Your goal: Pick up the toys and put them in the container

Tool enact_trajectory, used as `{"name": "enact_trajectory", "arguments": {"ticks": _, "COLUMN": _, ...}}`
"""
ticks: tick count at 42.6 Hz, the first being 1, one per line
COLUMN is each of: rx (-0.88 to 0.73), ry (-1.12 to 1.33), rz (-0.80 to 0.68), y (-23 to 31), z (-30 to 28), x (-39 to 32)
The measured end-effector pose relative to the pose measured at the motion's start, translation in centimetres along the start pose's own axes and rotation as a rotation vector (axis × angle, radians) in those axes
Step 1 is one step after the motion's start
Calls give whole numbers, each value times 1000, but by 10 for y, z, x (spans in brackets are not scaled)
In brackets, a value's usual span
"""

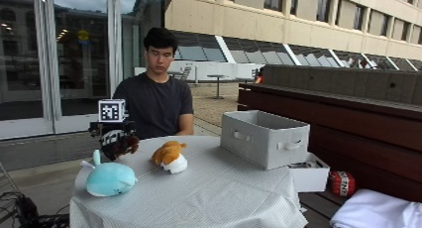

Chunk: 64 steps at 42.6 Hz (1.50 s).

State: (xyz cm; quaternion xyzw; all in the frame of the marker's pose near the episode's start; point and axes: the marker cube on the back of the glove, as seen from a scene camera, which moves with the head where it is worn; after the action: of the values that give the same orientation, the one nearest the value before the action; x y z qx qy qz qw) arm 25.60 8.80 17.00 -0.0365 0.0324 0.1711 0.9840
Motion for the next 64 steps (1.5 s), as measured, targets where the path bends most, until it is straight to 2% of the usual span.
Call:
{"name": "enact_trajectory", "arguments": {"ticks": 5, "rx": 39, "ry": -50, "rz": -117, "y": -13, "z": -35, "x": -10}}
{"name": "enact_trajectory", "arguments": {"ticks": 8, "rx": 11, "ry": -44, "rz": -125, "y": -20, "z": -74, "x": -27}}
{"name": "enact_trajectory", "arguments": {"ticks": 12, "rx": 5, "ry": -53, "rz": -211, "y": -32, "z": -134, "x": -55}}
{"name": "enact_trajectory", "arguments": {"ticks": 19, "rx": 233, "ry": -76, "rz": -126, "y": -62, "z": -243, "x": -132}}
{"name": "enact_trajectory", "arguments": {"ticks": 29, "rx": 264, "ry": -126, "rz": -212, "y": -75, "z": -324, "x": -261}}
{"name": "enact_trajectory", "arguments": {"ticks": 39, "rx": 252, "ry": -173, "rz": -361, "y": -51, "z": -335, "x": -411}}
{"name": "enact_trajectory", "arguments": {"ticks": 47, "rx": 249, "ry": -144, "rz": -462, "y": 5, "z": -320, "x": -518}}
{"name": "enact_trajectory", "arguments": {"ticks": 55, "rx": 244, "ry": -142, "rz": -534, "y": 26, "z": -308, "x": -562}}
{"name": "enact_trajectory", "arguments": {"ticks": 64, "rx": 223, "ry": -114, "rz": -534, "y": 27, "z": -285, "x": -576}}
